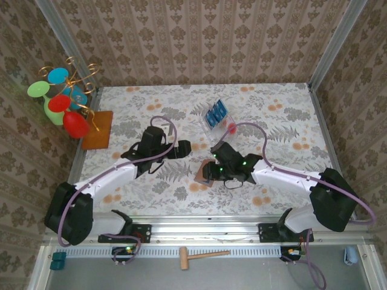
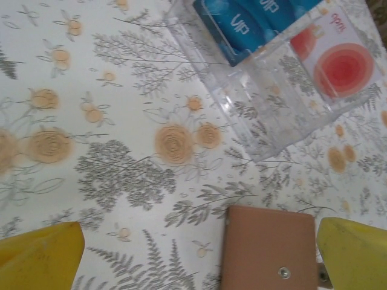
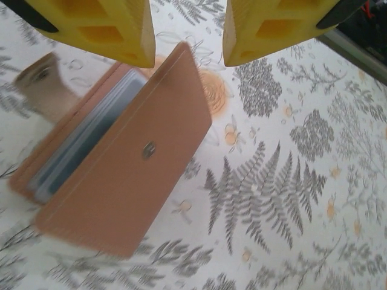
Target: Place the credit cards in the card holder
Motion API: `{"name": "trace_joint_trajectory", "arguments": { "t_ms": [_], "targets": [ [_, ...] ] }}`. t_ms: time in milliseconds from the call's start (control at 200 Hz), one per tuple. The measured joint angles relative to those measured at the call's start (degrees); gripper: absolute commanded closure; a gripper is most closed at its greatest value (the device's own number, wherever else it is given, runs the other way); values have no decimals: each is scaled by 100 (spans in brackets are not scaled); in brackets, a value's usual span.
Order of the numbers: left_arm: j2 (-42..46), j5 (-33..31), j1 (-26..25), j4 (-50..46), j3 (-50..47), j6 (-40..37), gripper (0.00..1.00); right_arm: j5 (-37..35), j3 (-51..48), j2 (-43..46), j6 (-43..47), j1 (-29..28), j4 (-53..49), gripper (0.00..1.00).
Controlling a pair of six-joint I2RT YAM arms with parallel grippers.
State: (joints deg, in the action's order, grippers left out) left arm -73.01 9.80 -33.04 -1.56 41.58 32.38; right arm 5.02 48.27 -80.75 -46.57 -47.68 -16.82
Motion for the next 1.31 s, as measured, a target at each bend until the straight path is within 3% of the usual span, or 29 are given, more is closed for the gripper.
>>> {"name": "trace_joint_trajectory", "arguments": {
  "t_ms": [270,410,980,1305],
  "targets": [
    [98,87,85,-155,-216,-162,0,-273,326,-258,-48,-286,-37,90],
    [-9,116,85,-212,-221,-247,0,-317,450,-466,-35,-289,-13,94],
    [-122,199,83,-343,-166,-417,0,-334,-289,-1032,-116,-184,507,96],
    [35,144,7,-546,-166,-415,0,326,-280,-1241,909,442,927,97]
  ]
}}
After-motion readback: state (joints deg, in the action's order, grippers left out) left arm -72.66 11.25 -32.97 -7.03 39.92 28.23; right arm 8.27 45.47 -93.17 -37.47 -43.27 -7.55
